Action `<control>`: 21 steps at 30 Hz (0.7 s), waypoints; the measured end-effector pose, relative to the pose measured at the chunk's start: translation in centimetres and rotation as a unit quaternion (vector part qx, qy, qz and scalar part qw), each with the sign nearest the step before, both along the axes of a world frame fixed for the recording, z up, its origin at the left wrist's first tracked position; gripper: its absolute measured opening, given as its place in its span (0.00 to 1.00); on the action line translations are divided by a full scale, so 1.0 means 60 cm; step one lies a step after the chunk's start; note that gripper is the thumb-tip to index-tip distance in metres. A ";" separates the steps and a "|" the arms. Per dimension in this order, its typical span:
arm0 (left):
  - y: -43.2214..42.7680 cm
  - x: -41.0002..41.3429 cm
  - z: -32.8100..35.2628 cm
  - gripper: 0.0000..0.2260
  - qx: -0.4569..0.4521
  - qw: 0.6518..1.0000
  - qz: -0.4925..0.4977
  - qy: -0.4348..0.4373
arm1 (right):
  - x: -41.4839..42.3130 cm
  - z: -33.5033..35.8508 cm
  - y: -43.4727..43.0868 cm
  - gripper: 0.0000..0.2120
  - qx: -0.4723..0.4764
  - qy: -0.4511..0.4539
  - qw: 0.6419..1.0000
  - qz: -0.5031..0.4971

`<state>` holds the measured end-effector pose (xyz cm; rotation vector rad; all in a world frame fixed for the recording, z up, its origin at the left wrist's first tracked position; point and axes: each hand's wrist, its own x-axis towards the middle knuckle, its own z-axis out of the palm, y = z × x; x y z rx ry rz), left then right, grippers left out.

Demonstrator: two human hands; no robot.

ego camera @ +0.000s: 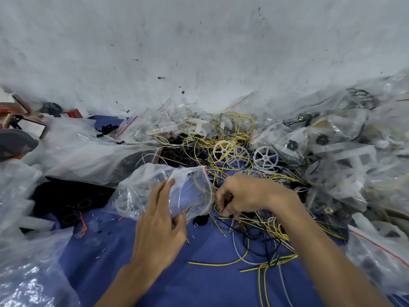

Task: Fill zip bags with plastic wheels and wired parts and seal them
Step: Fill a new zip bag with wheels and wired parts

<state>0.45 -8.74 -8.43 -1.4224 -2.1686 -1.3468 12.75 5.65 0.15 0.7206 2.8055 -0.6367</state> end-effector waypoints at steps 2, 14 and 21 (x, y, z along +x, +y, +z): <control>0.000 -0.001 -0.001 0.30 0.008 1.000 -0.002 -0.009 | 0.011 0.022 0.003 0.05 0.018 0.051 0.999 0.007; 0.005 -0.011 -0.002 0.27 0.092 0.984 -0.068 -0.134 | 0.002 0.063 -0.043 0.11 -0.326 0.388 0.862 -0.007; 0.004 -0.008 -0.003 0.26 0.088 0.986 -0.066 -0.126 | 0.004 0.062 -0.032 0.11 -0.441 0.389 0.808 -0.024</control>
